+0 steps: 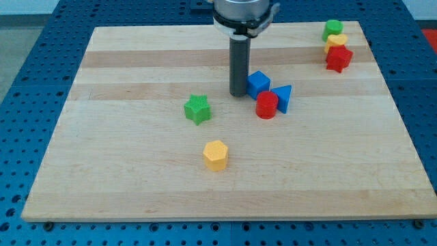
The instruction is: Slide the blue cube to the red star
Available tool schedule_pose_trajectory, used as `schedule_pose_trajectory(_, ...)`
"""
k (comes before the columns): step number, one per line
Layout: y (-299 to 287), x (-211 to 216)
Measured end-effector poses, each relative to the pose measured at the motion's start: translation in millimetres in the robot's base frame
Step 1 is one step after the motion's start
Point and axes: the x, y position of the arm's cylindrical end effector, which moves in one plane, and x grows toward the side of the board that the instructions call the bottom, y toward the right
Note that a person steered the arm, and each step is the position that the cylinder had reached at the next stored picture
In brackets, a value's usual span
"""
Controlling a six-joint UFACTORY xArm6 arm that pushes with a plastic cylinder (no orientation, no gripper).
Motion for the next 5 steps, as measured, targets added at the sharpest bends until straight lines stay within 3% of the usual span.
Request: schedule_pose_trajectory(5,92.4,2.7)
